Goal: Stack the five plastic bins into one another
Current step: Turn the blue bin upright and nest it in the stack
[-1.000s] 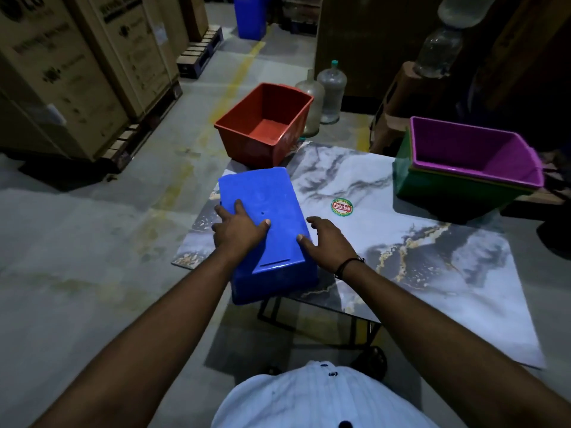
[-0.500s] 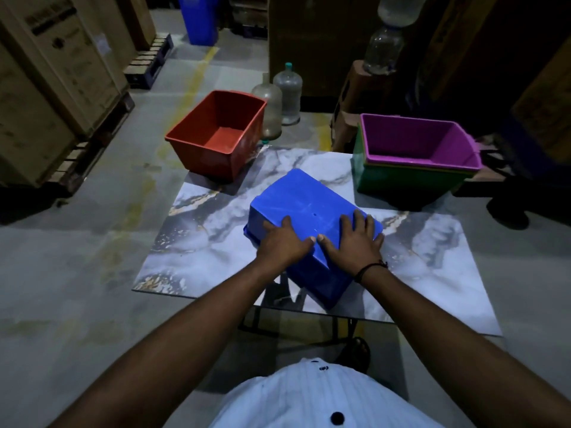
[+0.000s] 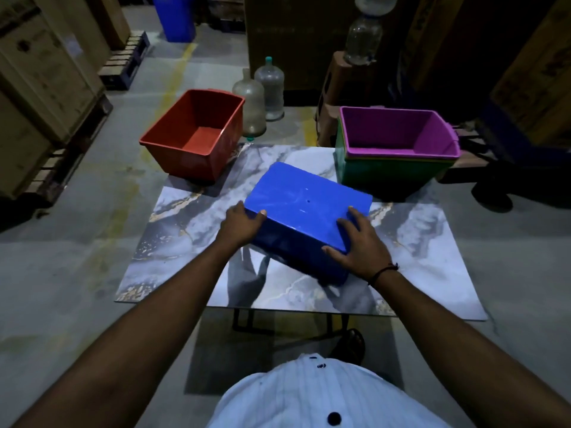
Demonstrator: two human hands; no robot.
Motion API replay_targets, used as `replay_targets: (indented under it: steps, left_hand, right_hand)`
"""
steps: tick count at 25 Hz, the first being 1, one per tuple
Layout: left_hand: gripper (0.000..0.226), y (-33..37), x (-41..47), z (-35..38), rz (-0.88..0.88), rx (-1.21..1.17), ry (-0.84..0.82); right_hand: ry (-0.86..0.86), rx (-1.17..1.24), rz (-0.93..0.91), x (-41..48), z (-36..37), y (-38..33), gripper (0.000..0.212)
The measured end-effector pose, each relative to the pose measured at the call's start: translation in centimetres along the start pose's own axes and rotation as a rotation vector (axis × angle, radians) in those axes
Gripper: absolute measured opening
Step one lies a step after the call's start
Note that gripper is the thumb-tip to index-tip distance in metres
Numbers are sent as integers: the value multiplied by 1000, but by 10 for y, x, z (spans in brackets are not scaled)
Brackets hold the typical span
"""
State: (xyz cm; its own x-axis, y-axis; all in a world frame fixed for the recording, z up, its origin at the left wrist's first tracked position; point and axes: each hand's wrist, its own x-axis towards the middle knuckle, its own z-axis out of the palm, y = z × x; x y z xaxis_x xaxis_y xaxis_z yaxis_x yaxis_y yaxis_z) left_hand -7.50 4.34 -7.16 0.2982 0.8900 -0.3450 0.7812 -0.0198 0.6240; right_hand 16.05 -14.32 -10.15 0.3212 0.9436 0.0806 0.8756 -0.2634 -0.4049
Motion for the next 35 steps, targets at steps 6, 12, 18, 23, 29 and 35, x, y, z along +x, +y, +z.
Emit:
replay_targets:
  steps: [6, 12, 18, 23, 29, 35]
  left_hand:
    - [56, -22, -12, 21, 60, -163, -153]
    - [67, -14, -13, 22, 111, -208, -153]
    - [52, 4, -6, -2, 221, -358, -26]
    - [46, 19, 7, -35, 364, -528, 30]
    - [62, 24, 11, -41, 463, -481, -42]
    - [48, 5, -2, -32, 432, -355, 45]
  right_hand:
    - [175, 346, 304, -14, 0, 25, 80]
    - [255, 569, 495, -9, 4, 11, 100]
    - [388, 619, 469, 0, -20, 4, 74]
    - [605, 696, 402, 23, -54, 1, 59]
    - [531, 612, 310, 44, -59, -10, 49]
    - [492, 500, 341, 32, -39, 3, 63]
